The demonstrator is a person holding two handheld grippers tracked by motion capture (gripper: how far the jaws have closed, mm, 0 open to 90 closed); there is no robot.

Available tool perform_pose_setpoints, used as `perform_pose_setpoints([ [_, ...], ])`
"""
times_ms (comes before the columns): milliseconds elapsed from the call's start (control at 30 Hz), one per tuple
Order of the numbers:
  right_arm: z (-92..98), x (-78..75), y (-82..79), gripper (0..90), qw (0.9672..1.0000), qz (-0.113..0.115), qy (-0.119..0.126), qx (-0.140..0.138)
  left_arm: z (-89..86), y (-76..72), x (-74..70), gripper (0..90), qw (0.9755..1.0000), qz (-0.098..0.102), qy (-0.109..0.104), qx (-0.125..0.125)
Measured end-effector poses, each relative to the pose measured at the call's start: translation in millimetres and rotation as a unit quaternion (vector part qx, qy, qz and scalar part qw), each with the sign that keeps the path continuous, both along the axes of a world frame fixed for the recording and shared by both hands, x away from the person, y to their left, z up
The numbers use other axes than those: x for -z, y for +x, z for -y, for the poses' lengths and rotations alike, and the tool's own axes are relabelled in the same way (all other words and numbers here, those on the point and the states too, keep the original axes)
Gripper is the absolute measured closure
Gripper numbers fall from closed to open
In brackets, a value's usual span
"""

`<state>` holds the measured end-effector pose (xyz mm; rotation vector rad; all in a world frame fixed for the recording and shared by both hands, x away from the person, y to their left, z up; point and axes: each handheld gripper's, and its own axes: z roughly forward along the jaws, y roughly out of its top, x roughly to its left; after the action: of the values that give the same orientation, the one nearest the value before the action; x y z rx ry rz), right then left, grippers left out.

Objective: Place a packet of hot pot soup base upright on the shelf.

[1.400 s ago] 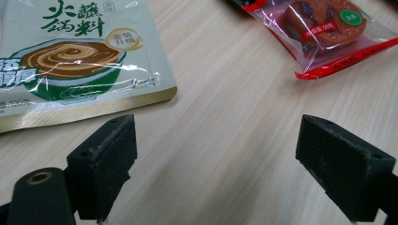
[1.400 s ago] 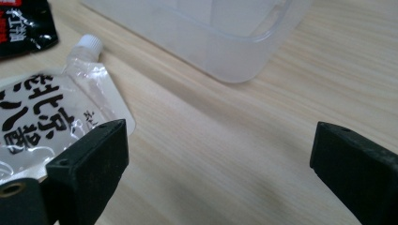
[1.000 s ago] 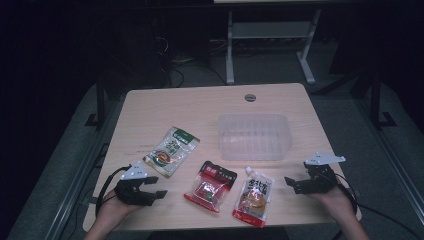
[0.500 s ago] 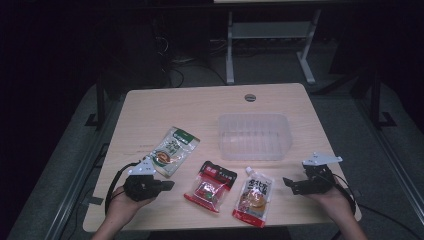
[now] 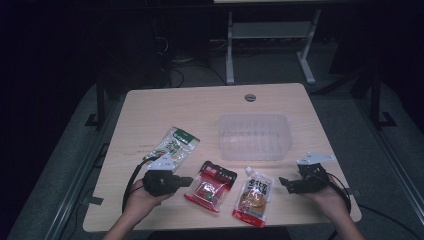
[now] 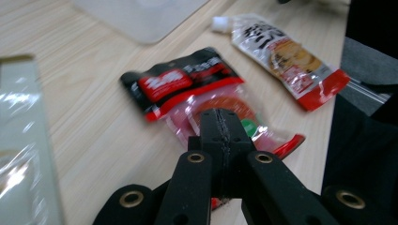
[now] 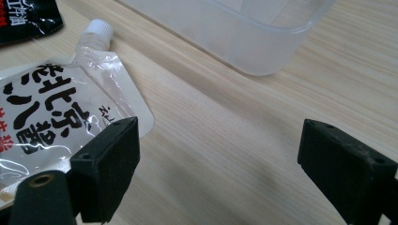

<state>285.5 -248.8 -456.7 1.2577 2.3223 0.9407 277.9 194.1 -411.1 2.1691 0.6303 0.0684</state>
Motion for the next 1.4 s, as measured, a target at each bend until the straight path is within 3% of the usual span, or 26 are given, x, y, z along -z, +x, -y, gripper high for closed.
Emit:
perform_pose_setpoints([
  [200,-1.4,0.9,0.8,13.0,1.0,0.0,-0.001,0.0,23.1,1.5,-2.3,89.9,0.9999,-0.006,0.004,0.015],
  [233,-1.2,1.8,1.0,13.0,1.0,0.002,-0.003,-0.003,34.0,1.4,-1.7,90.0,0.9996,-0.006,0.009,0.025],
  [500,0.2,4.1,0.8,13.0,0.9999,0.005,-0.009,0.0,57.4,-0.4,3.9,89.9,0.9985,-0.009,0.019,0.051],
  [600,1.1,5.5,0.2,13.0,1.0,-0.003,-0.008,0.001,65.3,-4.1,9.6,89.9,0.9979,-0.016,0.021,0.06],
  [1067,4.4,6.8,-1.3,13.0,1.0,-0.001,-0.007,0.001,84.8,-13.4,39.0,89.9,0.9938,-0.051,0.049,0.086],
  [1400,5.8,6.4,-2.7,13.0,1.0,0.003,-0.005,0.001,85.9,-21.2,45.8,89.9,0.9896,-0.053,0.088,0.101],
])
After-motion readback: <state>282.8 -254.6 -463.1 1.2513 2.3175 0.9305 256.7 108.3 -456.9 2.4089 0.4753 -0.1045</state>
